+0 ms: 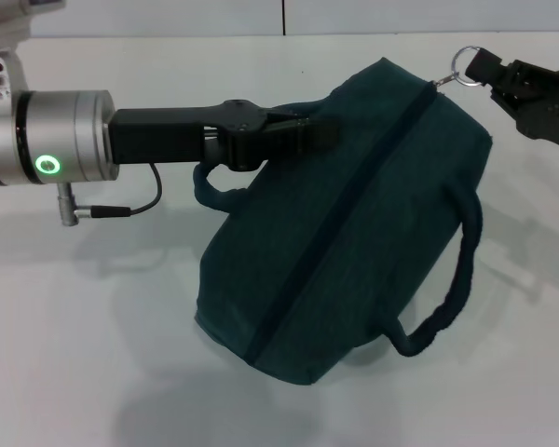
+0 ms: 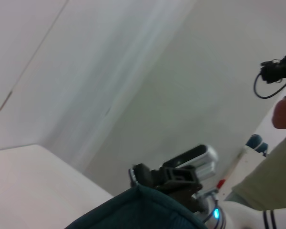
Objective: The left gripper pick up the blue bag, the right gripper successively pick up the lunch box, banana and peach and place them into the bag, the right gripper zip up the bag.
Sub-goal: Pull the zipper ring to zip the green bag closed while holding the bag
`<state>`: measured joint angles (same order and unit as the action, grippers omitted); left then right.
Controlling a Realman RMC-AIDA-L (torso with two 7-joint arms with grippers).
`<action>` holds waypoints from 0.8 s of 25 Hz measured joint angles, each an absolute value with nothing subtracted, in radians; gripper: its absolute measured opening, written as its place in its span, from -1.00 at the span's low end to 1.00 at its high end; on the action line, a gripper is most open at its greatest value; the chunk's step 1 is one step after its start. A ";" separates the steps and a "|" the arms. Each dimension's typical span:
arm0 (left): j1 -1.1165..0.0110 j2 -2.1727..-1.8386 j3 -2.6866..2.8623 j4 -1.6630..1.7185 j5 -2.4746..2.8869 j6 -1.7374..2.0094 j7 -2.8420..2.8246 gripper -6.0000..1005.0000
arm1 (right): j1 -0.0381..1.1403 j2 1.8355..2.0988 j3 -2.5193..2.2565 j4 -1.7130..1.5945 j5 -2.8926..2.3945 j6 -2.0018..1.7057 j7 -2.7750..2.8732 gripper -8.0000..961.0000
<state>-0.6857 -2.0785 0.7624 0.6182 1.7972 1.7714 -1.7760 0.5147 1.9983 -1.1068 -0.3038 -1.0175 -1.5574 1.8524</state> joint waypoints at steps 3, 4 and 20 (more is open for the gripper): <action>-0.685 -2.079 0.762 0.618 1.787 1.789 -1.767 -0.88 | 0.508 1.996 -1.104 -0.297 -1.017 -1.560 1.881 -0.80; -0.685 -2.079 0.762 0.618 1.785 1.797 -1.762 -0.88 | 0.506 1.996 -1.102 -0.296 -1.017 -1.561 1.887 -0.80; -0.672 -2.080 0.758 0.618 1.710 1.854 -1.739 -0.88 | 0.499 1.997 -1.090 -0.276 -1.020 -1.527 1.892 -0.77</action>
<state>-0.6720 -2.0799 0.7585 0.6182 1.7105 1.8545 -1.7385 0.4994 1.9972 -1.0905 -0.2763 -1.0205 -1.5265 1.8923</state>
